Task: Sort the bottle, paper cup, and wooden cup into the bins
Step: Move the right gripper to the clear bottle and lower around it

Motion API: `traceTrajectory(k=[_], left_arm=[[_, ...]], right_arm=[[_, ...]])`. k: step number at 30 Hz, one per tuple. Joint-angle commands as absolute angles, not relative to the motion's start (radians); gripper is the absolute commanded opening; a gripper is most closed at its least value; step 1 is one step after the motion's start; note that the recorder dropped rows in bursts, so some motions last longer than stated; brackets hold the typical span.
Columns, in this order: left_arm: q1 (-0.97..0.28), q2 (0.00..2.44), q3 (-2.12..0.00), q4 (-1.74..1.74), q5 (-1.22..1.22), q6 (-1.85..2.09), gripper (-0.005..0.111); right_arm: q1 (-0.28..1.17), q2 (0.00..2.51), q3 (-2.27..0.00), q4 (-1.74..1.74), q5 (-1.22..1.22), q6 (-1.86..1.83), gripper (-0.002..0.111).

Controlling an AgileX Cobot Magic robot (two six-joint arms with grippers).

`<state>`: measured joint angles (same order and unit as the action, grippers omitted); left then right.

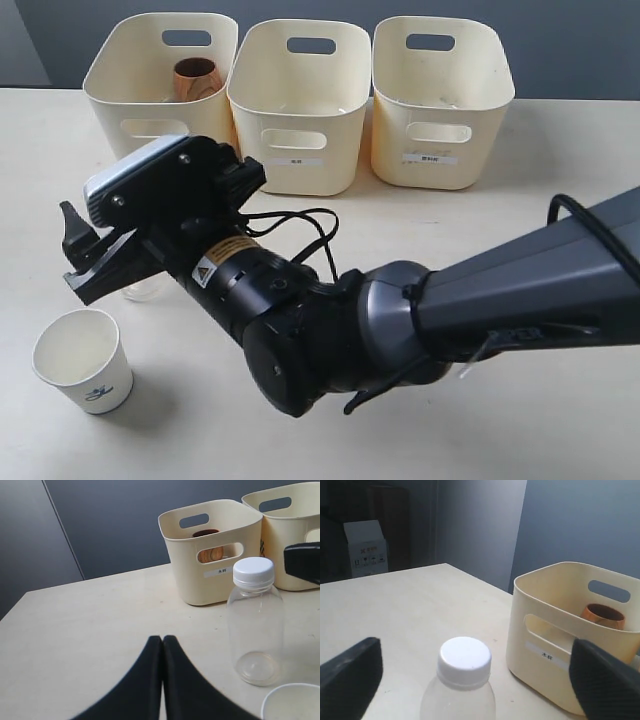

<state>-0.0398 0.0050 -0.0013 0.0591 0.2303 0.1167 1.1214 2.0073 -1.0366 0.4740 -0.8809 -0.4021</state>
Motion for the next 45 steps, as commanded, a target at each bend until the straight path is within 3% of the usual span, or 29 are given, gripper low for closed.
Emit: traceTrajectory(k=[1,8,45], left_arm=[[-0.043,0.0,0.0,0.066,0.226,0.115,0.0],[-0.043,0.0,0.0,0.066,0.225,0.115,0.0],[-0.043,0.0,0.0,0.066,0.225,0.115,0.0]], right_arm=[[1.117,2.021,-1.043,0.451,-0.904,-0.397,0.096],[1.117,2.065,-1.056,0.449,-0.997,-0.386,0.096],[1.083,2.257,-1.342,0.525,-0.826,-0.393,0.096]])
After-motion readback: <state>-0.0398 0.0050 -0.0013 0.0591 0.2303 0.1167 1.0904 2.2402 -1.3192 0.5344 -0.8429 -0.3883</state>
